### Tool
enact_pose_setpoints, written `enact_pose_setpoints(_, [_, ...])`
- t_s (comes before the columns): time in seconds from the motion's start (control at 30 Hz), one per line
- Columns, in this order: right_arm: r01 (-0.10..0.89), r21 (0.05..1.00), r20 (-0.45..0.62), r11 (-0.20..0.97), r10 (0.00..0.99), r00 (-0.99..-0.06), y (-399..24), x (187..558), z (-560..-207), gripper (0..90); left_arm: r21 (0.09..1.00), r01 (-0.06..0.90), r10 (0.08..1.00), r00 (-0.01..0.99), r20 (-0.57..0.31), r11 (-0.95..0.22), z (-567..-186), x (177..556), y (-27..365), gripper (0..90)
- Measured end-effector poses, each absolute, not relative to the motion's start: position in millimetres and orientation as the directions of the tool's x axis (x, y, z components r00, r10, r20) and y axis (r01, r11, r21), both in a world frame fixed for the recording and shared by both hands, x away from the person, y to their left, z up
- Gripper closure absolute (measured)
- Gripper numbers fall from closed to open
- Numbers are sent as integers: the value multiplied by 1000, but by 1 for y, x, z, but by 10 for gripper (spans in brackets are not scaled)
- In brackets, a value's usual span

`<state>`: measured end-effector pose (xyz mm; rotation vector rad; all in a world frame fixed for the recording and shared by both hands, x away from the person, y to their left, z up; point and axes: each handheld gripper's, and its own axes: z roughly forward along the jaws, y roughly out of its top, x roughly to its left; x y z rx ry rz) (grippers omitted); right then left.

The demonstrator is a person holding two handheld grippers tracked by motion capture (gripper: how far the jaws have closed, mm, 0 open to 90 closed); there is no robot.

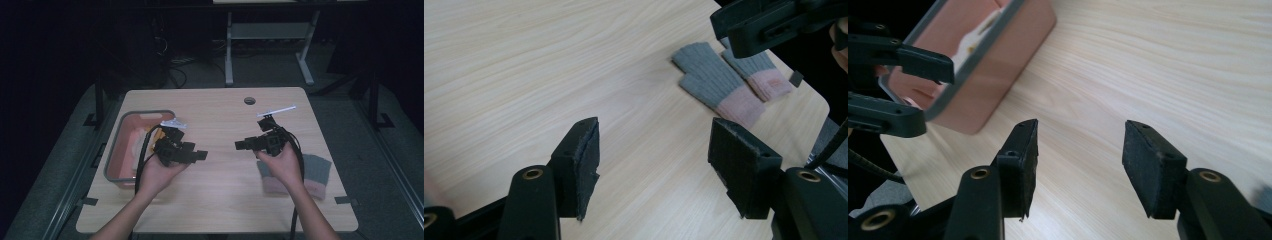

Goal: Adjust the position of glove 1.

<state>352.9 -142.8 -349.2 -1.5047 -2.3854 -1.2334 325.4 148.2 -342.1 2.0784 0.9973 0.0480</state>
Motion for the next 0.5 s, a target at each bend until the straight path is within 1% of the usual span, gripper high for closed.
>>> enact_pose_setpoints(0.17, [788,585,433,191,748,-503,-160,347,-354,474,689,634,650,694,-309,-350,-345,325,136,364])
enact_pose_setpoints(0.5, [790,591,409,166,782,-470,-194,333,-360,467,694,618,617,721,-315,-369,-352,326,111,352])
